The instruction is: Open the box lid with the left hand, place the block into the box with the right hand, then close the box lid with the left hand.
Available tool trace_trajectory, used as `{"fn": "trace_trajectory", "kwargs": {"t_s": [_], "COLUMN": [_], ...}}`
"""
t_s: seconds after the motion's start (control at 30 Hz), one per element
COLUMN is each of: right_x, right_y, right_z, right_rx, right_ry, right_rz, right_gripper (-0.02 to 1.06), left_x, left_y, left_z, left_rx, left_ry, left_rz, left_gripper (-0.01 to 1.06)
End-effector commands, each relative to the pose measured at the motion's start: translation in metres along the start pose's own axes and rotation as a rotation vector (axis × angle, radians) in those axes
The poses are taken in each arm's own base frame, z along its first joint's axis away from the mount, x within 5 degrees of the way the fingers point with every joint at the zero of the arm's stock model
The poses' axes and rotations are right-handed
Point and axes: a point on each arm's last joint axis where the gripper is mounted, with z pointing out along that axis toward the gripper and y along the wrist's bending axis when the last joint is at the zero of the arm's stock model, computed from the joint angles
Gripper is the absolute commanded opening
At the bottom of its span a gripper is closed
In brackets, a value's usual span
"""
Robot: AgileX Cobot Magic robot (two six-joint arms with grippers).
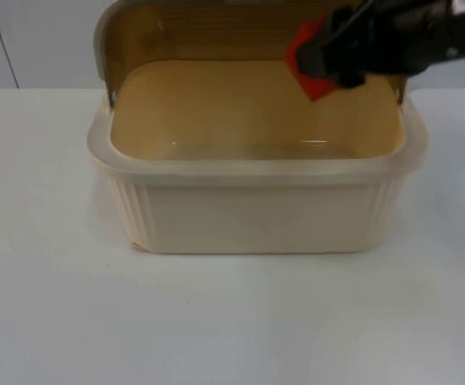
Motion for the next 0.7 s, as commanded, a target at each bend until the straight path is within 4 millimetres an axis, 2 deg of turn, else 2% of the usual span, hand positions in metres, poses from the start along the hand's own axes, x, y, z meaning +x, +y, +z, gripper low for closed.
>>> {"fn": "trace_trajectory", "kwargs": {"t_s": [0.0,0.33,0.47,0.53,0.67], "right_x": [0.005,0.034,0.040,0.040,0.033], "right_y": [0.000,0.001,0.001,0.001,0.000], "right_z": [0.011,0.042,0.048,0.048,0.049], "right_rx": [-0.012,-0.013,-0.009,-0.010,-0.009], "right_ry": [-0.027,0.025,0.041,0.036,0.005], "right_rz": [-0.025,0.044,0.047,0.043,0.038], "right_gripper": [0.00,0.02,0.18,0.21,0.47], "left_x": [-0.001,-0.001,-0.001,-0.001,-0.001], "left_y": [0.000,0.001,0.001,0.001,0.001], "left_z": [-0.002,-0.002,-0.002,-0.002,-0.002], "left_rx": [-0.004,-0.008,-0.008,-0.008,-0.008], "left_ry": [-0.017,-0.017,-0.017,-0.017,-0.017], "left_rz": [0.002,0.010,0.010,0.010,0.010], "left_gripper": [1.02,1.02,1.02,1.02,1.02]}}
